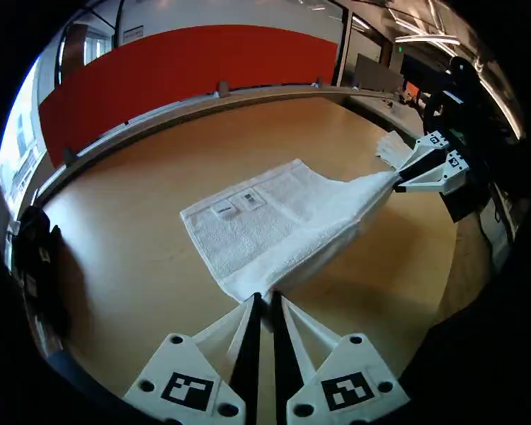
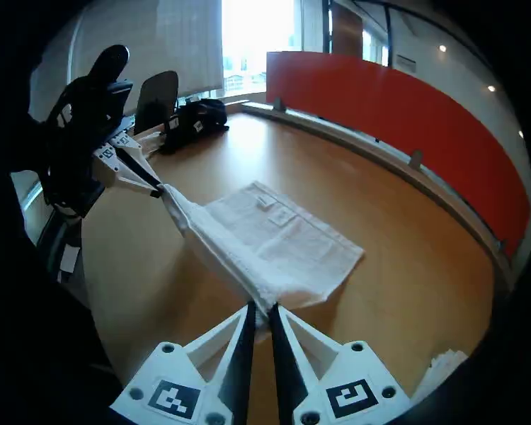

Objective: Fold towel

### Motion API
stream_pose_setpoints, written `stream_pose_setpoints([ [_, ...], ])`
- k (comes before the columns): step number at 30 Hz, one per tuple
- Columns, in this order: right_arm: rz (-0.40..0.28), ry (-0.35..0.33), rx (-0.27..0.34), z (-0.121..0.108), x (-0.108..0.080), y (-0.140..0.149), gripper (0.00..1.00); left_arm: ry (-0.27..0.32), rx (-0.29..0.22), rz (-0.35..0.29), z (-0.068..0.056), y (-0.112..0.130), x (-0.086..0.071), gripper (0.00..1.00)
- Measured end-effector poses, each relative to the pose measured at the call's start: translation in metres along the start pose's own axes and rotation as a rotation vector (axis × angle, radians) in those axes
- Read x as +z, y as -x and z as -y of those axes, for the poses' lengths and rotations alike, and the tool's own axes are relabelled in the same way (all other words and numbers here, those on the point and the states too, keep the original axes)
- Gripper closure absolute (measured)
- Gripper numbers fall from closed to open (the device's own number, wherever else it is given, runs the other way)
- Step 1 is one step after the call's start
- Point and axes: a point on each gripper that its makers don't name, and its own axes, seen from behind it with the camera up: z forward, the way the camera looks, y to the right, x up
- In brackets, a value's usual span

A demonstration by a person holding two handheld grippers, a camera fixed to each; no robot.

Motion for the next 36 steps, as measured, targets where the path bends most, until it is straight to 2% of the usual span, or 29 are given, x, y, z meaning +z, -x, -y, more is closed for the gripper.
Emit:
stream_pose_setpoints([
  [11,-0.011,-0.011,-0.003,0.009,-0.018,-0.01,0.85,0.018,-0.041,-0.018,-0.009,-0.008,-0.022,0.89],
  [27,-0.012,-0.027,-0.011,0.017,-0.036,-0.019,0.85,0.033,-0.054,-0.036,-0.017,-0.019,-0.045,0.89],
  [36,-0.01,-0.032,-0.016,0.02,-0.045,-0.022,0.85,0.047,-0.041,-0.031,-0.025,-0.021,-0.054,0.89],
])
